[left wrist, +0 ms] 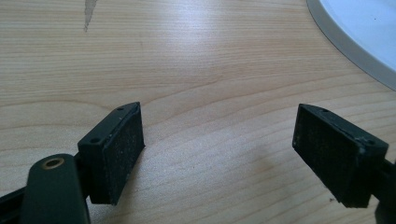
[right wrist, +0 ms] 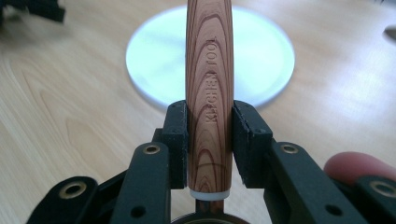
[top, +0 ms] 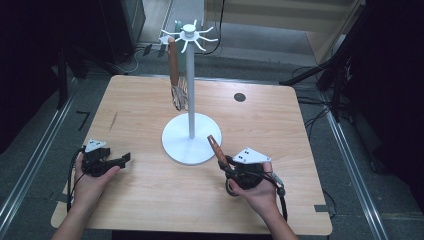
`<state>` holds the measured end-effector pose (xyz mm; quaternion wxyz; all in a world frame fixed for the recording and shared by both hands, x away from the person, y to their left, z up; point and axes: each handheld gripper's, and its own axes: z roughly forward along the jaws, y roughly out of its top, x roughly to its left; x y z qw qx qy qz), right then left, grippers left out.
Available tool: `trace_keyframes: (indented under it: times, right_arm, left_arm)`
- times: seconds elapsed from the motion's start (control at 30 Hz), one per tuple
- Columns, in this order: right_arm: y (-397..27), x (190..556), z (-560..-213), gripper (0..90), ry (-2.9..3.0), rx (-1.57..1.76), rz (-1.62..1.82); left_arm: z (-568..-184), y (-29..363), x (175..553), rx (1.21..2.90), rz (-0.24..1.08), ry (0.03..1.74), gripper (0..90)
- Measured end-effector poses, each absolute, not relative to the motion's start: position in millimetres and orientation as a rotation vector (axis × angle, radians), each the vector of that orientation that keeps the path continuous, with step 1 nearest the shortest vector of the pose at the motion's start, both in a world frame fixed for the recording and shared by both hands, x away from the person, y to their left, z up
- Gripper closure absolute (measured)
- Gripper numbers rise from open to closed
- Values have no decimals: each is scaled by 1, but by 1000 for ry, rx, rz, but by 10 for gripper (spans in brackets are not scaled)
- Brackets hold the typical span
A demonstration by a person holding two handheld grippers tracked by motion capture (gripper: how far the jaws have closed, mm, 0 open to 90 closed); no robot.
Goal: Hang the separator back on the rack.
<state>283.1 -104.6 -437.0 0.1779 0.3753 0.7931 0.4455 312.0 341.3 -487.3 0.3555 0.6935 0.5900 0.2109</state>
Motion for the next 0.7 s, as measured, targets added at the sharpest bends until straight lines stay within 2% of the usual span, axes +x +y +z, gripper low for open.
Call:
trace_keyframes:
  times: [0.53,0.7]
  right_arm:
    - [-98,284,-379,700,1938,1010,1561]
    - [-93,291,-352,700,1856,978,1625]
  left_arm:
    - [-487,341,312,1793,547,1522,167]
    - [-486,342,311,1776,569,1511,92]
